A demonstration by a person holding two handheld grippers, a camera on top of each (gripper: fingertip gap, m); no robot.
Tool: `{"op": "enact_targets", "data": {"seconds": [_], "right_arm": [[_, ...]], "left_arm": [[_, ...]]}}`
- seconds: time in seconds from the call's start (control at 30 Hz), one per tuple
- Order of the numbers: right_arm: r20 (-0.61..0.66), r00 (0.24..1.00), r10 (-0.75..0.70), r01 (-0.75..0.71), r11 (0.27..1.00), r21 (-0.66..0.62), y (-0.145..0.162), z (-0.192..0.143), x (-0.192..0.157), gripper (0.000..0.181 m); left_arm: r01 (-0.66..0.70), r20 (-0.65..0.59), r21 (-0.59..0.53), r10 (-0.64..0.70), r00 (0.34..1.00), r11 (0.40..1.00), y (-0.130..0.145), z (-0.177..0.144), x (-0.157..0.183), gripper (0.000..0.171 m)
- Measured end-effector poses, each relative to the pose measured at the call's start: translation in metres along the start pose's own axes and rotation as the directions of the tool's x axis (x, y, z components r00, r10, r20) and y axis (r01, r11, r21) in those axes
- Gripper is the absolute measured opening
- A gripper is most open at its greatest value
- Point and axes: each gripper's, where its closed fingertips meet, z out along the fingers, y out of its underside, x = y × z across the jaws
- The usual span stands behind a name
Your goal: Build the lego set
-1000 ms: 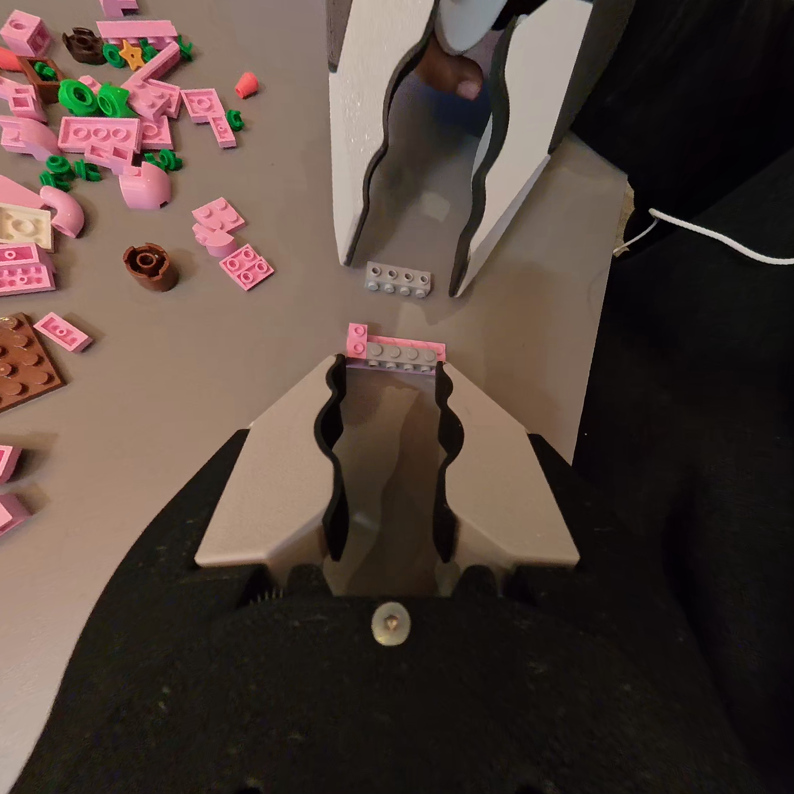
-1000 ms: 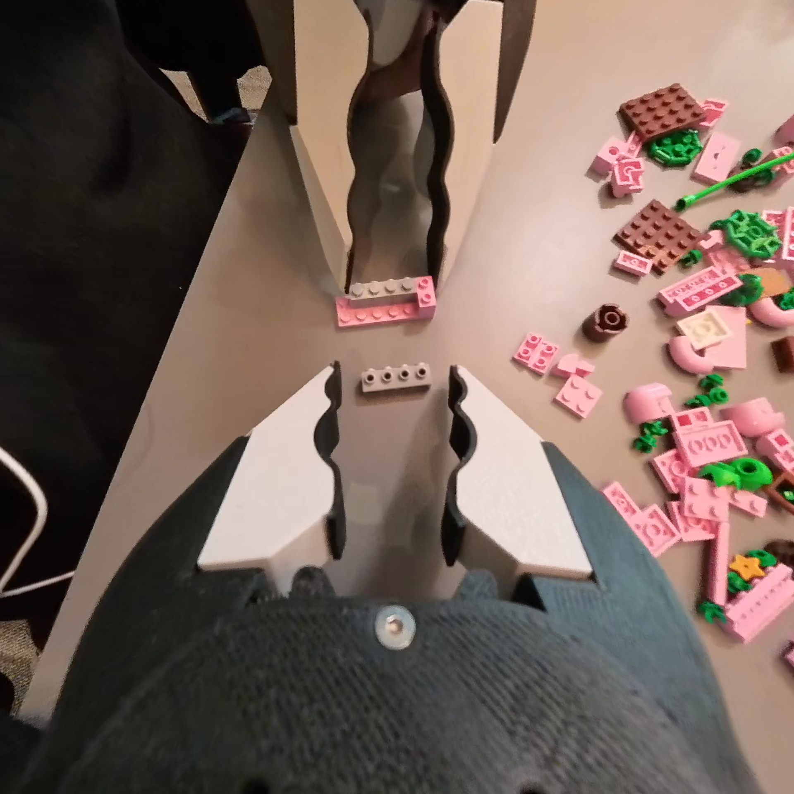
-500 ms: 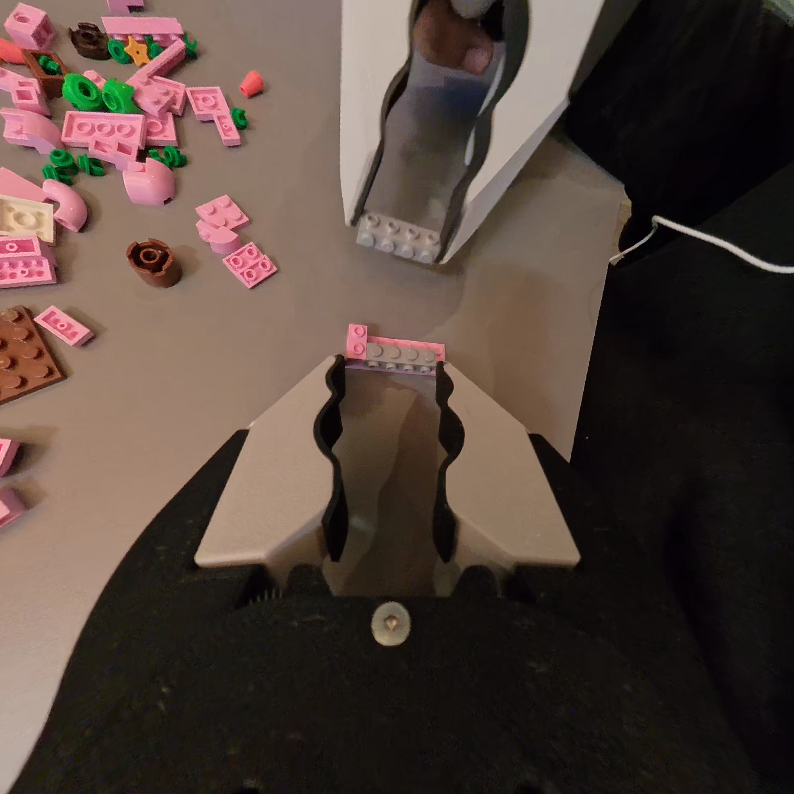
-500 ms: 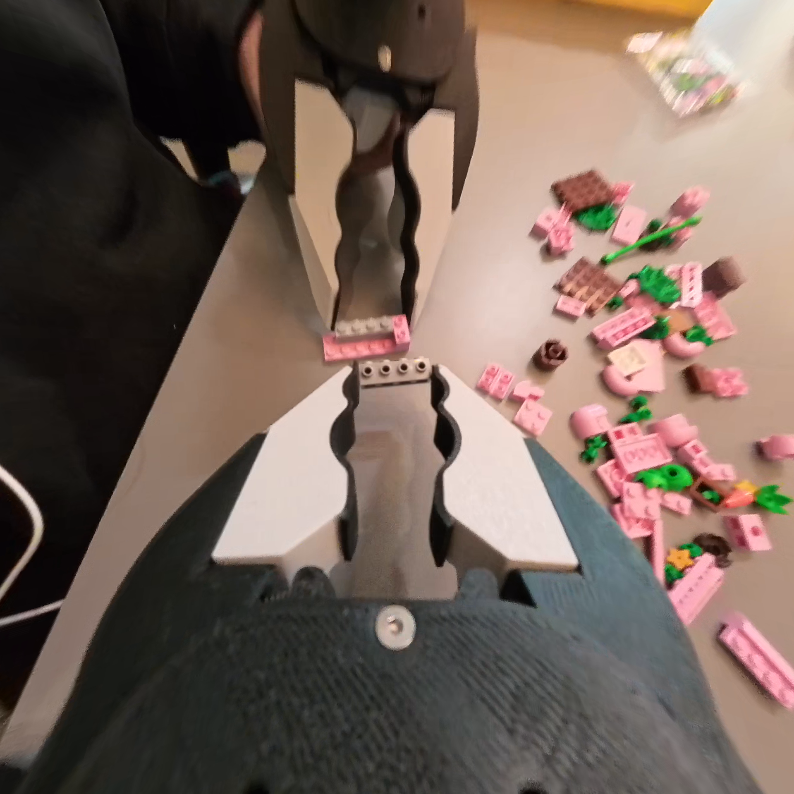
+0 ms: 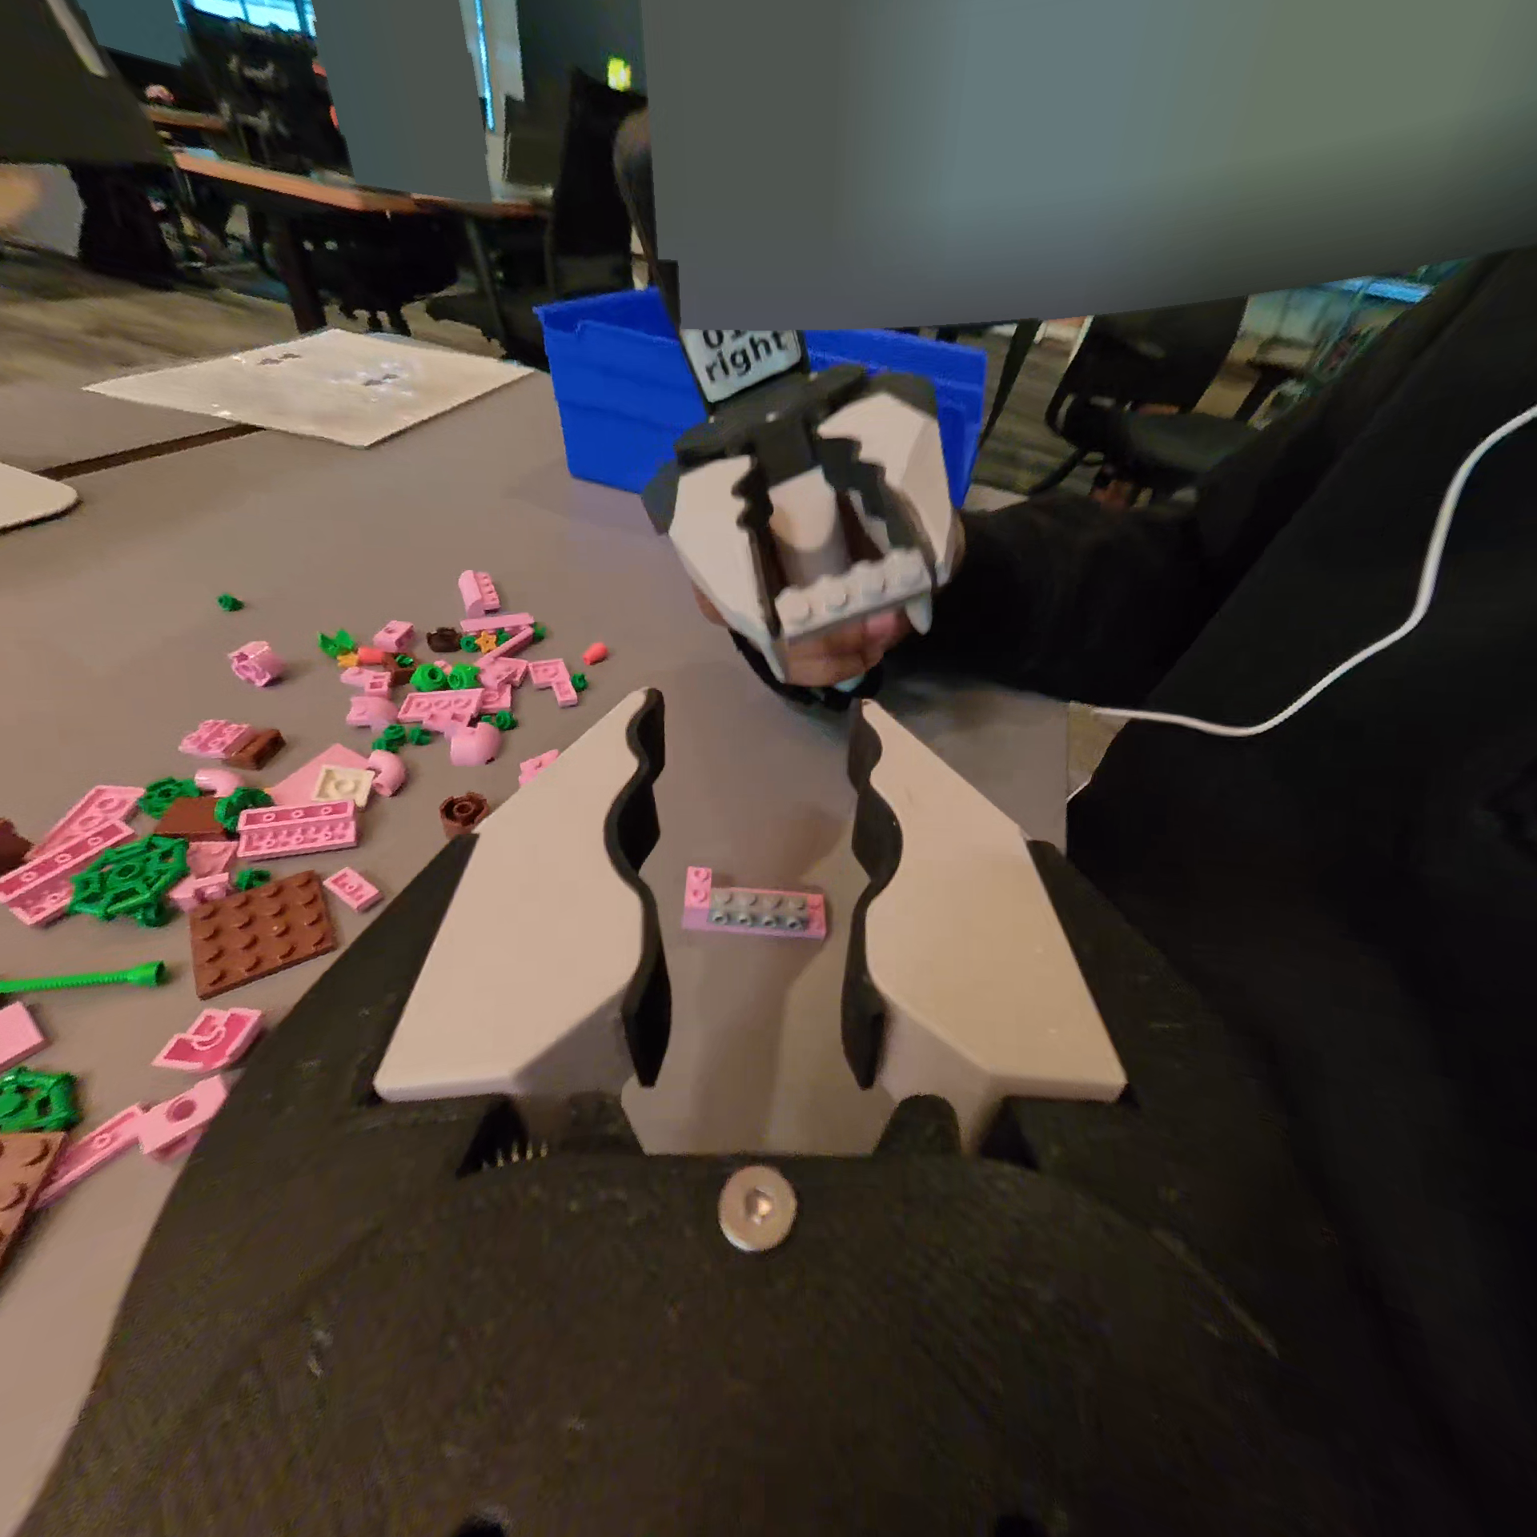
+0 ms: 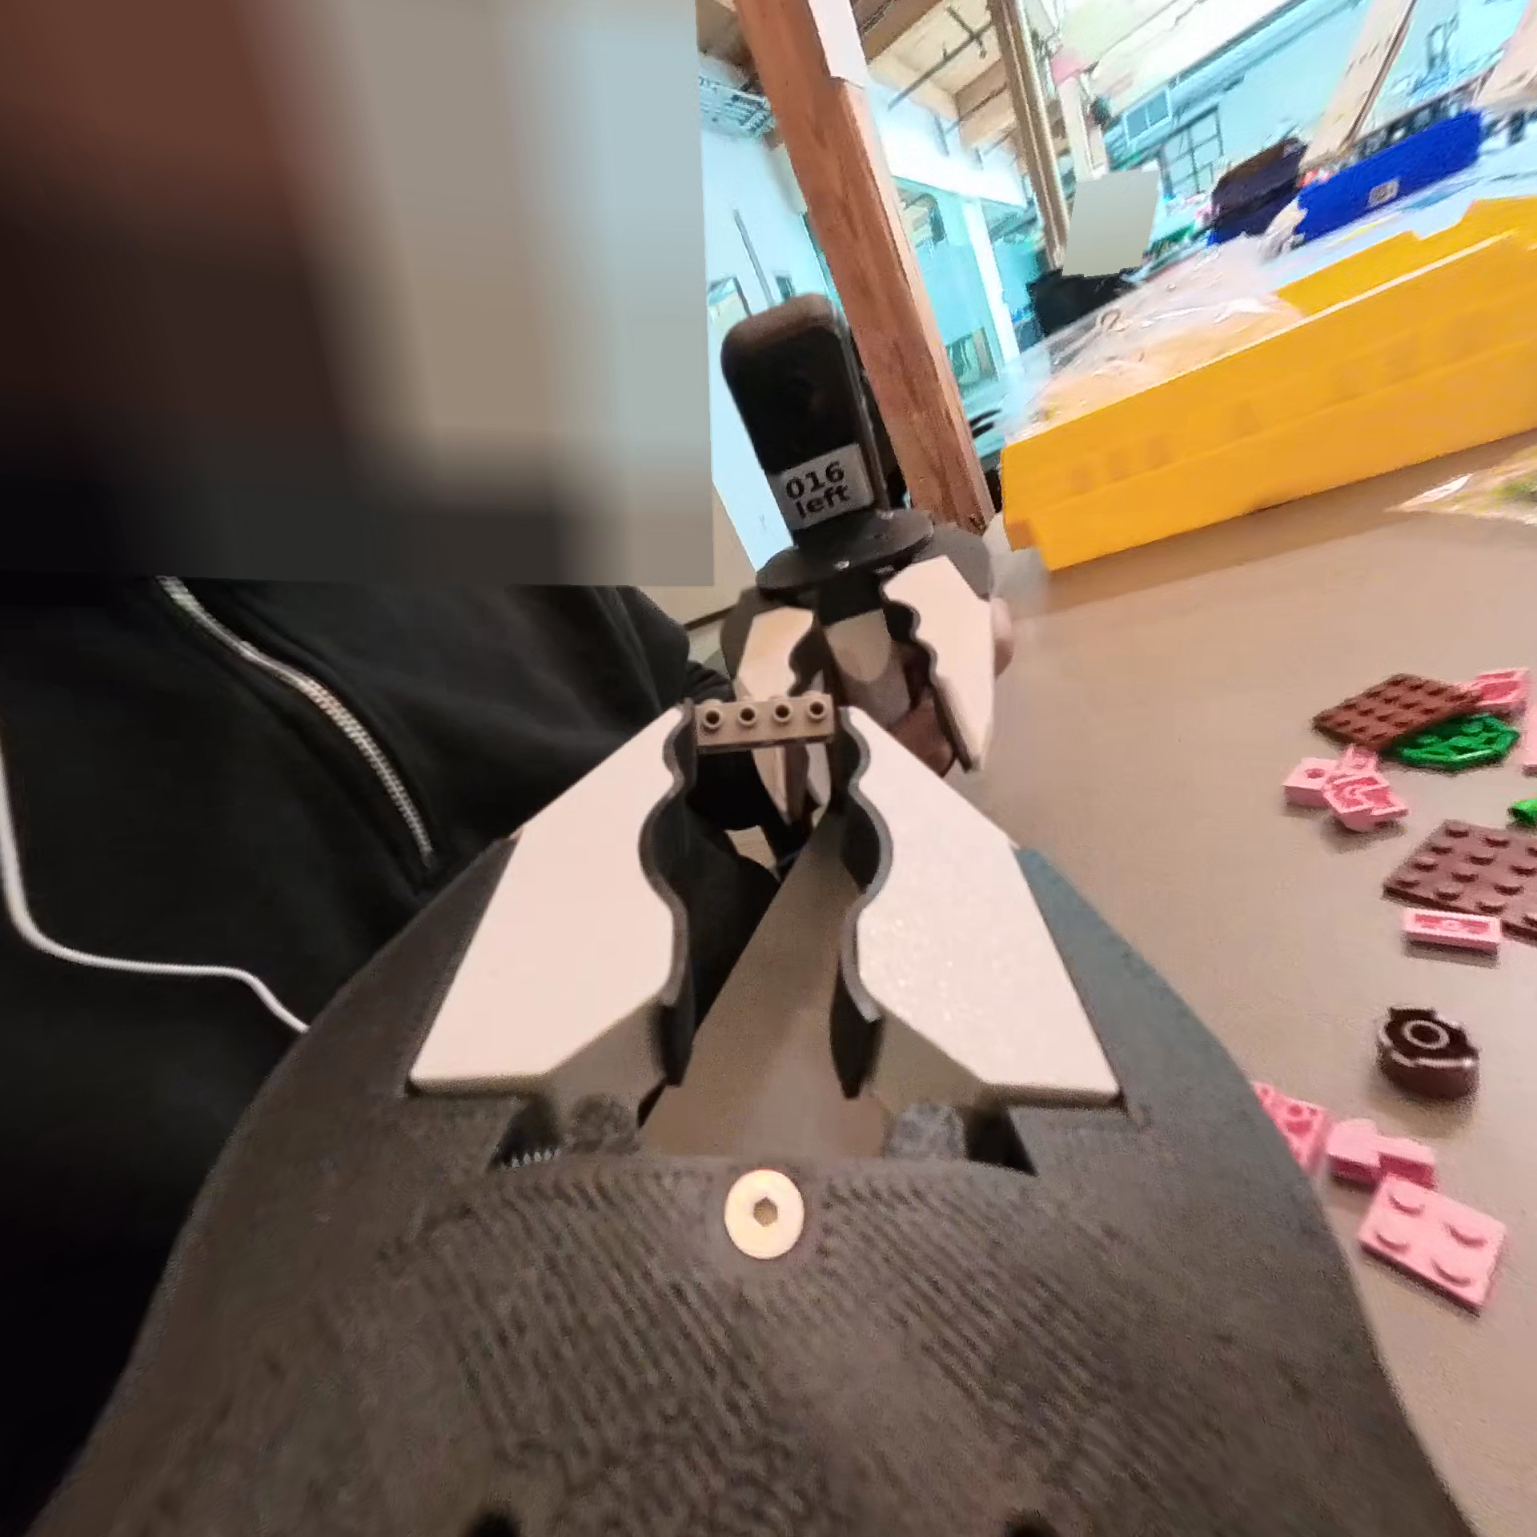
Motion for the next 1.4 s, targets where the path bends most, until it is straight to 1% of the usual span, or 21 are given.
{"op": "enact_targets", "data": {"seconds": [0.1, 0.17, 0.33, 0.5, 0.6, 0.67, 0.73, 0.8, 0.83, 0.87, 0.93, 0.97, 1.0, 1.03, 1.07, 1.1, 1.13, 1.2, 1.3, 1.4], "right_arm": [[-0.022, 0.999, -0.038, 0.037, 0.998, -0.059, 0.011, 0.006, 0.002, 0.031], [-0.031, 0.997, -0.068, 0.065, 0.995, -0.079, 0.013, 0.008, 0.001, 0.031], [-0.061, 0.989, -0.133, 0.124, 0.984, -0.129, 0.018, 0.004, 0.003, 0.031], [-0.100, 0.969, -0.225, 0.198, 0.954, -0.227, 0.030, 0.005, 0.006, 0.031], [-0.138, 0.952, -0.273, 0.224, 0.929, -0.294, 0.039, 0.007, 0.014, 0.032], [-0.153, 0.942, -0.300, 0.249, 0.926, -0.284, 0.034, 0.006, 0.014, 0.032], [-0.177, 0.928, -0.327, 0.276, 0.925, -0.261, 0.025, 0.001, 0.015, 0.031], [-0.206, 0.898, -0.388, 0.337, 0.910, -0.243, 0.016, -0.003, 0.015, 0.031], [-0.220, 0.876, -0.429, 0.377, 0.894, -0.243, 0.012, -0.004, 0.014, 0.031], [-0.232, 0.851, -0.472, 0.417, 0.874, -0.250, 0.010, -0.005, 0.013, 0.031], [-0.244, 0.806, -0.540, 0.475, 0.834, -0.280, 0.011, -0.002, 0.013, 0.031], [-0.243, 0.789, -0.564, 0.494, 0.818, -0.295, 0.012, 0.000, 0.012, 0.031], [-0.240, 0.776, -0.583, 0.509, 0.804, -0.307, 0.014, 0.002, 0.012, 0.031], [-0.236, 0.767, -0.597, 0.520, 0.793, -0.317, 0.015, 0.004, 0.012, 0.031], [-0.230, 0.761, -0.607, 0.529, 0.785, -0.323, 0.017, 0.006, 0.011, 0.031], [-0.228, 0.756, -0.614, 0.537, 0.781, -0.320, 0.016, 0.007, 0.010, 0.031], [-0.228, 0.754, -0.616, 0.541, 0.779, -0.318, 0.016, 0.007, 0.009, 0.031], [-0.232, 0.745, -0.626, 0.544, 0.771, -0.332, 0.017, 0.007, 0.011, 0.031], [-0.241, 0.717, -0.654, 0.560, 0.747, -0.358, 0.017, 0.006, 0.013, 0.031], [-0.263, 0.657, -0.706, 0.592, 0.699, -0.401, 0.016, 0.004, 0.017, 0.032]], "left_arm": [[0.080, -0.050, 0.049, -0.078, 0.996, 0.996, -0.006, -0.003, 0.001, 0.044], [0.110, -0.073, 0.056, -0.106, 0.992, 0.992, -0.007, -0.004, 0.002, 0.044], [0.112, -0.070, 0.064, -0.107, 0.992, 0.992, -0.008, -0.005, 0.001, 0.041], [0.158, -0.083, 0.075, -0.152, 0.985, 0.985, -0.008, -0.006, -0.002, 0.041], [0.153, -0.077, 0.049, -0.149, 0.986, 0.987, -0.004, -0.002, -0.001, 0.042], [0.147, -0.062, 0.044, -0.144, 0.988, 0.988, -0.003, -0.002, -0.003, 0.044], [0.199, -0.067, 0.074, -0.194, 0.979, 0.977, -0.007, -0.006, -0.008, 0.043], [0.307, -0.129, 0.091, -0.295, 0.947, 0.947, -0.010, -0.008, -0.010, 0.044], [0.380, -0.193, 0.096, -0.357, 0.914, 0.920, -0.012, -0.009, -0.007, 0.043], [0.461, -0.279, 0.083, -0.423, 0.862, 0.884, -0.014, -0.009, -0.002, 0.043], [0.605, -0.453, 0.003, -0.538, 0.710, 0.796, -0.016, -0.007, 0.013, 0.044], [0.655, -0.520, -0.034, -0.573, 0.633, 0.755, -0.018, -0.007, 0.019, 0.043], [0.692, -0.562, -0.058, -0.596, 0.573, 0.720, -0.019, -0.006, 0.022, 0.042], [0.714, -0.588, -0.065, -0.604, 0.538, 0.698, -0.020, -0.006, 0.024, 0.036], [0.721, -0.598, -0.061, -0.604, 0.527, 0.690, -0.021, -0.006, 0.025, 0.026], [0.718, -0.583, -0.057, -0.607, 0.540, 0.694, -0.019, -0.004, 0.024, 0.018], [0.709, -0.572, -0.055, -0.604, 0.555, 0.703, -0.018, -0.004, 0.023, 0.014], [0.699, -0.559, -0.062, -0.605, 0.567, 0.713, -0.016, -0.004, 0.022, 0.013], [0.711, -0.560, -0.065, -0.616, 0.554, 0.700, -0.015, -0.004, 0.020, 0.013], [0.725, -0.550, -0.063, -0.630, 0.548, 0.685, -0.014, -0.004, 0.017, 0.011]]}}
